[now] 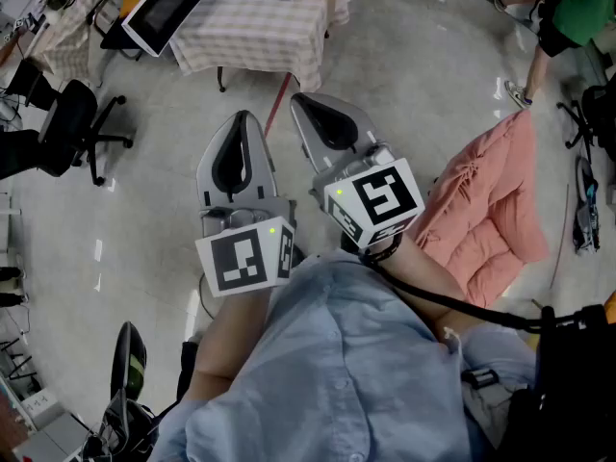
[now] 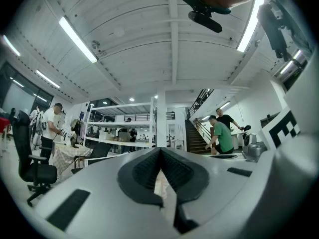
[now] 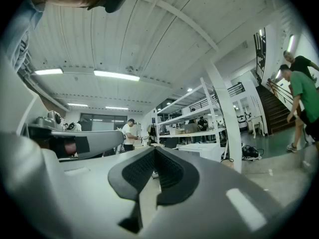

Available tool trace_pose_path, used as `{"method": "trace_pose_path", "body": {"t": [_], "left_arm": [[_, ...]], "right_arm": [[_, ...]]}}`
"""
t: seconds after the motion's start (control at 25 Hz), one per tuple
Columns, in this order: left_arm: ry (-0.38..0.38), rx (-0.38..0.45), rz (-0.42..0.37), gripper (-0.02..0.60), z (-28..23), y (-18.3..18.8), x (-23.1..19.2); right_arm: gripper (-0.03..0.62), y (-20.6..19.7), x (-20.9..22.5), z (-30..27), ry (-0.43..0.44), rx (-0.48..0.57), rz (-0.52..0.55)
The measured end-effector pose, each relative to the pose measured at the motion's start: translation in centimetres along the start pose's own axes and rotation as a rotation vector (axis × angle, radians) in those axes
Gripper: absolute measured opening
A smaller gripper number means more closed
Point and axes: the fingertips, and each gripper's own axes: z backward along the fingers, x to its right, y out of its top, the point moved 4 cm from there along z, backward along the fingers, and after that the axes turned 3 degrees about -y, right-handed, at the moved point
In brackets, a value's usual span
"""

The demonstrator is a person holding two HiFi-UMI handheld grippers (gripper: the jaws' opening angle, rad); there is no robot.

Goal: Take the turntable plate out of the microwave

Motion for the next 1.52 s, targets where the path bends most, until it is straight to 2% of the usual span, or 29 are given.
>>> {"method": "trace_pose_path", "body": {"t": [0.4, 0.6, 0.84, 1.12, 1.32, 1.52], "left_arm": [[0.01, -0.003, 0.011, 0.006, -0.2, 0.4, -0.9], [0.005, -0.005, 0.039, 0.006, 1.5, -1.1, -3.7], [-0.021, 0.011, 0.053, 0.006, 2.6, -0.9, -7.0], [-0.031, 0.0, 0.086, 0.006, 3.5, -1.9, -9.9], [-0.026, 0.017, 0.089, 0.006, 2.7, -2.3, -10.9], [-0.018, -0.006, 0.065, 0.006, -0.8, -3.2, -12.2]], "right_arm": [[0.0, 0.5, -0.5, -1.0, 0.015, -0.004, 0.011], [0.002, -1.3, -2.7, -1.9, -0.013, -0.008, -0.021], [0.002, -1.6, -5.2, -3.6, -0.043, -0.006, -0.03], [0.002, -1.4, -7.9, -4.8, -0.016, 0.005, -0.005], [0.002, -2.1, -7.4, -6.1, -0.023, -0.008, -0.03], [0.002, -2.9, -4.8, -9.8, -0.025, -0.016, -0.053]]}}
